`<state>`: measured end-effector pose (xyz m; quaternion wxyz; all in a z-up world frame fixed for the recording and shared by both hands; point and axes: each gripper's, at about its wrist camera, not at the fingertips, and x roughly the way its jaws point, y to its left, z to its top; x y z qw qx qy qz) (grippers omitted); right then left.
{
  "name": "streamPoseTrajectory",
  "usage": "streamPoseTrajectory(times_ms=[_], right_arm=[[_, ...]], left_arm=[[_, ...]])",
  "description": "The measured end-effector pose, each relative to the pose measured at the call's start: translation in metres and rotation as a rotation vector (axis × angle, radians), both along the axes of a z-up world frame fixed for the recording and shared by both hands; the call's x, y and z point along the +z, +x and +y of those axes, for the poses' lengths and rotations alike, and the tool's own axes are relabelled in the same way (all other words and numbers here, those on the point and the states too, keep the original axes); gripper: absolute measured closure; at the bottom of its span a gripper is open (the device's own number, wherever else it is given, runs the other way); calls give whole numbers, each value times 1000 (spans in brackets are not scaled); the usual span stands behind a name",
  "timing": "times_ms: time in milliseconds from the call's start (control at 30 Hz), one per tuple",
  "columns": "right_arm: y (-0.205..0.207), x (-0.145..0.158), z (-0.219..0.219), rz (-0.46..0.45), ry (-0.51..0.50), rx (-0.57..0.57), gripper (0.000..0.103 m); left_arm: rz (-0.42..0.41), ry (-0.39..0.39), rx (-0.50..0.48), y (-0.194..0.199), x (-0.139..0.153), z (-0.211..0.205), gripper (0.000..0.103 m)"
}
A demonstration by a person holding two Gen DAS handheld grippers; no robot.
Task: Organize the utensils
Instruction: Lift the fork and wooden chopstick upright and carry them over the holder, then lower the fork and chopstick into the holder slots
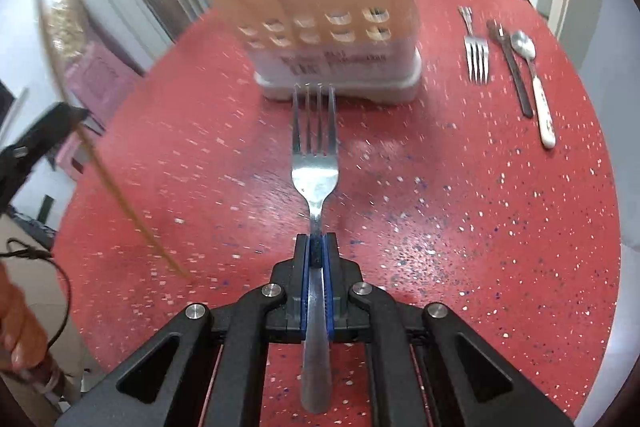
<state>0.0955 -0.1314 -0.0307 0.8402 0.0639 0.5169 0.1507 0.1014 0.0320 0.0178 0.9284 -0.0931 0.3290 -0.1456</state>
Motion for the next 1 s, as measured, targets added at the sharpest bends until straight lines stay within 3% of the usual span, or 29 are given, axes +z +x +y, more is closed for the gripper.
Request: streamPoseTrajectory(times_ms=[400,1000], right_arm=[[-20,64,-33,-233,122,-15,97],[71,162,-56,-433,183,-55,96]], left_arm=[[-45,1,2,3,26,-5,72],[-214,-39,-1,87,117,-32,72]])
